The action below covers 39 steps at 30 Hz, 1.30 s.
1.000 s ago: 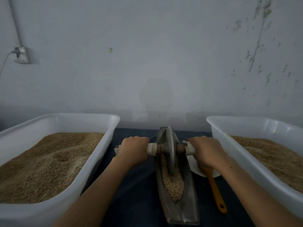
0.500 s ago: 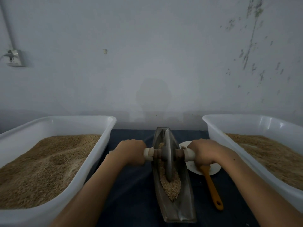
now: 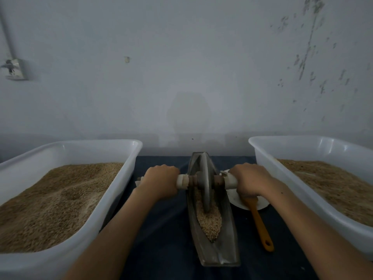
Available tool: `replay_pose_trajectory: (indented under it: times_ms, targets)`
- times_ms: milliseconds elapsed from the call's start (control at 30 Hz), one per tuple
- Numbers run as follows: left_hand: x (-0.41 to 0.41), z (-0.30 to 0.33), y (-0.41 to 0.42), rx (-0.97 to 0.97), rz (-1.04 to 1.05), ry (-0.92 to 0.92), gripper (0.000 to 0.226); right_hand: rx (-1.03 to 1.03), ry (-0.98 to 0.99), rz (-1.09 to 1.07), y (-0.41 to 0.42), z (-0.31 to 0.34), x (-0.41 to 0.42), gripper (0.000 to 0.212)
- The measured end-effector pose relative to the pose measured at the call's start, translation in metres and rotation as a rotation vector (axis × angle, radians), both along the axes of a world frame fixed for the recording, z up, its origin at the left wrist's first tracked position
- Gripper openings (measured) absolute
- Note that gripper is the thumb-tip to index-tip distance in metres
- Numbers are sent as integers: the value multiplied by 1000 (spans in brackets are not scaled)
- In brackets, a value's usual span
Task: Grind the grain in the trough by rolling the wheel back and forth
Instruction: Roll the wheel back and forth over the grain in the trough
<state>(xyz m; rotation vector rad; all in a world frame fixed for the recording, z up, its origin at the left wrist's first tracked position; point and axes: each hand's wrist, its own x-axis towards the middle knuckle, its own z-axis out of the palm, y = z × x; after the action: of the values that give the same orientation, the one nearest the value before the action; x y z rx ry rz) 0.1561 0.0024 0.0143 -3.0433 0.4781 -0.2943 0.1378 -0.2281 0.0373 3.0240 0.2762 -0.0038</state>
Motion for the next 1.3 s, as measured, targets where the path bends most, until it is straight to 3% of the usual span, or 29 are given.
replay_pose_trajectory:
  times_ms: [133, 200, 300, 433, 500, 600, 700, 900, 1033, 1133, 1300]
  targets:
    - [-4, 11, 1, -21, -12, 287, 29, -6, 218, -27, -2, 7, -2, 23]
    - [-5, 12, 0, -15, -9, 307, 31, -8, 235, -37, -2, 6, -2, 25]
    - [-3, 8, 0, -14, -2, 204, 26, 11, 163, -28, -2, 4, 0, 22]
    - [2, -3, 0, -24, 12, -64, 13, 15, -119, -1, 1, -6, 2, 16]
    - [3, -9, 0, -44, 29, -170, 18, 39, -214, -2, 3, -10, 3, 16]
    - [2, -11, 1, -60, 28, -162, 20, 22, -228, -3, 4, -11, 3, 16]
    - [1, -4, 0, -26, 24, -57, 15, 1, -135, 7, 1, -8, 4, 16]
    - [-3, 10, -1, 28, 13, 198, 29, -15, 182, -12, -4, 3, 5, 19]
    - [-3, 10, 0, 3, -8, 246, 27, -22, 226, -16, -5, 4, 5, 19]
    - [-1, 6, 0, -5, -2, 184, 22, -3, 128, -4, -4, 2, 6, 22]
    - [3, -8, -1, -35, 24, -145, 18, 31, -173, 0, 1, -12, 9, 17]
